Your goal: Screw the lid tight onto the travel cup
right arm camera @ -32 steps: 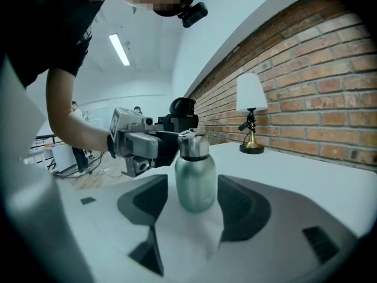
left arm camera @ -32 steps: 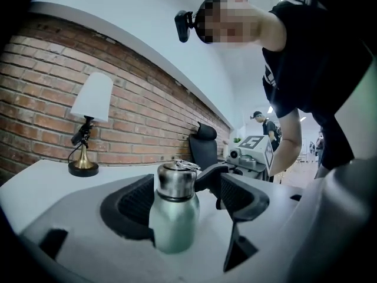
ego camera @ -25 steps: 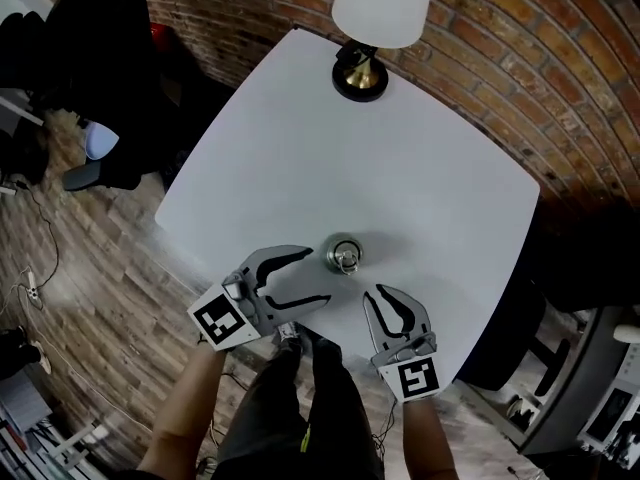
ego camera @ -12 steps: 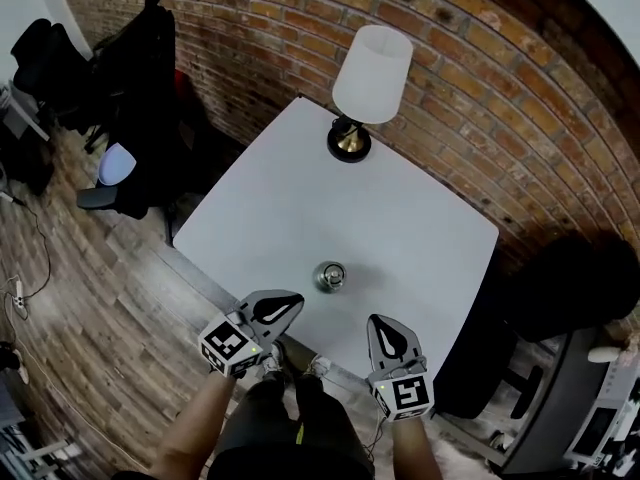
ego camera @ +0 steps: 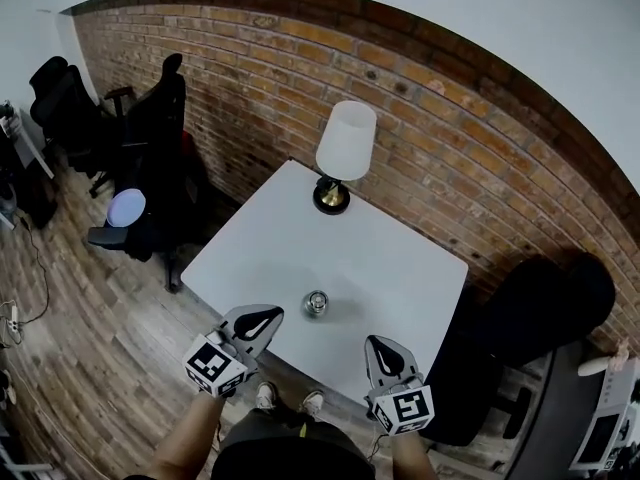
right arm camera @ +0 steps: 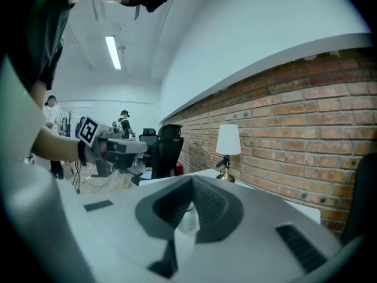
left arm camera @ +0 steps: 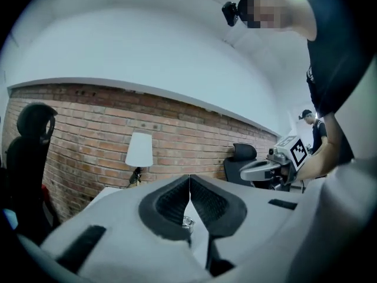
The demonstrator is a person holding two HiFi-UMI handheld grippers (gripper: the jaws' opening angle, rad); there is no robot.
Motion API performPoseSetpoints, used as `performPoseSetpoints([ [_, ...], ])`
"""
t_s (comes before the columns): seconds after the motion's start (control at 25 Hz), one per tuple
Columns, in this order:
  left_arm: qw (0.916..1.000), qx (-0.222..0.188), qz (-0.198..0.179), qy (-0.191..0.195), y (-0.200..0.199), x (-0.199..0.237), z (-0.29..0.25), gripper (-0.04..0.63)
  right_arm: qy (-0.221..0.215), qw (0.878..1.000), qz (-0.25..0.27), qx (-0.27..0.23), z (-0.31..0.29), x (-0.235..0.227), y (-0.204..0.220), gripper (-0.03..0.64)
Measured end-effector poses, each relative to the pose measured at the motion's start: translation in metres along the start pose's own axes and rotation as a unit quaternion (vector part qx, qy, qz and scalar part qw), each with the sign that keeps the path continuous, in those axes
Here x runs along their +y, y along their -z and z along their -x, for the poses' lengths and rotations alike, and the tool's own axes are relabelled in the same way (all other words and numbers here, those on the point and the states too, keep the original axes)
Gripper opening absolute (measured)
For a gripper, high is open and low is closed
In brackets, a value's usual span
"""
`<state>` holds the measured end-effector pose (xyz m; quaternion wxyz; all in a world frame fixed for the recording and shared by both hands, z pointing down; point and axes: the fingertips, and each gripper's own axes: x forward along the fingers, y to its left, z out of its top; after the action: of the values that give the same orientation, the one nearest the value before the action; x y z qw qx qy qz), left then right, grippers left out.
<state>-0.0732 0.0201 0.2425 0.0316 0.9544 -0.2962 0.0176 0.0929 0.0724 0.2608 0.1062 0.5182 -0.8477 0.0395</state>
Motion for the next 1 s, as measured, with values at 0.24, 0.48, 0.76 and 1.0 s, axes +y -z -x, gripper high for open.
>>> performPoseSetpoints([
  [0.24,0.9979,-0.045,-0.033,-0.033,-0.051,-0.013,0.019,0.025,0.009,1.0,-0.003,-0.023,0.032,-0.005,-0.021,0.014],
  [0.48,0.9937,-0.088,-0.042,-0.055,-0.085,-0.023,0.031,0.025,0.042,0.999,-0.004,-0.033,0.063,-0.025,-0.034,0.012],
  [0.76,0.9942,-0.08,-0.022,-0.068,-0.091,-0.037,0.047,0.025,0.075,0.996,-0.015,-0.053,0.084,-0.049,-0.056,0.014],
  [1.0,0.9914,-0.067,-0.02,-0.111,-0.085,-0.025,0.078,0.025,0.08,0.994,-0.021,-0.076,0.077,-0.054,-0.077,0.014],
])
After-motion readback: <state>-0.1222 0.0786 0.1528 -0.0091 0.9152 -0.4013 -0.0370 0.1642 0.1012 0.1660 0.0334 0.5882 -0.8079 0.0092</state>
